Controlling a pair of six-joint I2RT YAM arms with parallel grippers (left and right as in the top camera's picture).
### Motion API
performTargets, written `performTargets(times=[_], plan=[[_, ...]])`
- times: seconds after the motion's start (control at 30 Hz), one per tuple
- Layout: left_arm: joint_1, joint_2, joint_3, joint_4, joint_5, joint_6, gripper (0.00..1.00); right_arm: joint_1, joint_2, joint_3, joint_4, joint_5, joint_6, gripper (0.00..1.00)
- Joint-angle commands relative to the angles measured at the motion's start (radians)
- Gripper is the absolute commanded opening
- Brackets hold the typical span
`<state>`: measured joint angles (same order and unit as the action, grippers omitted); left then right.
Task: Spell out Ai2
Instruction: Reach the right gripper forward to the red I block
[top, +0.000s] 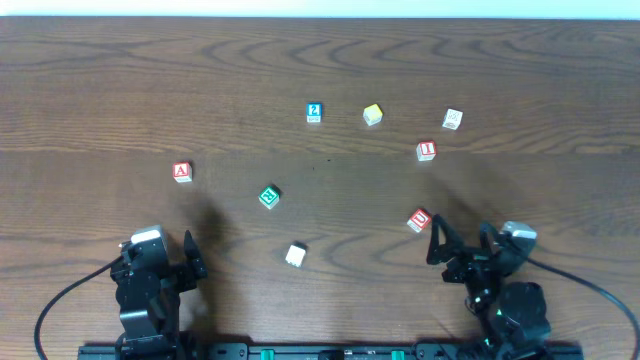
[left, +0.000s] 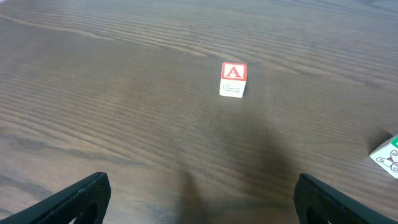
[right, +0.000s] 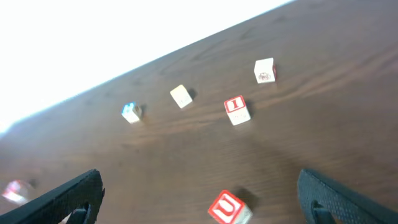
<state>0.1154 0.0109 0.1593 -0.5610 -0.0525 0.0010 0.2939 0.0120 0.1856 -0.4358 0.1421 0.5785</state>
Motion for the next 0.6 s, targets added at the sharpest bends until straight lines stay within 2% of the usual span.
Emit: performTargets(times=[0.0, 0.1, 0.2, 0.43, 0.57], plan=[[0.004, -0.005, -0.011, 0.001, -0.009, 0.011, 0.95, 0.006, -0.006, -0.003, 0.039, 0.095, 0.201, 0.99], [0.004, -0.005, -0.011, 0.001, -0.009, 0.011, 0.96, 0.006, -0.006, -0.003, 0.119, 0.179, 0.284, 0.99], [0.004, -0.005, -0.011, 0.001, -0.009, 0.011, 0.95, 0.002, -0.006, -0.003, 0.195, 0.243, 0.292, 0.99], [0.004, -0.005, -0.011, 0.001, -0.009, 0.011, 0.95, -0.083, 0.063, -0.002, 0.401, 0.219, 0.138, 0.98], [0.004, -0.005, -0.011, 0.001, -0.009, 0.011, 0.95, -0.184, 0.212, 0.005, 0.525, 0.122, 0.129, 0.98]])
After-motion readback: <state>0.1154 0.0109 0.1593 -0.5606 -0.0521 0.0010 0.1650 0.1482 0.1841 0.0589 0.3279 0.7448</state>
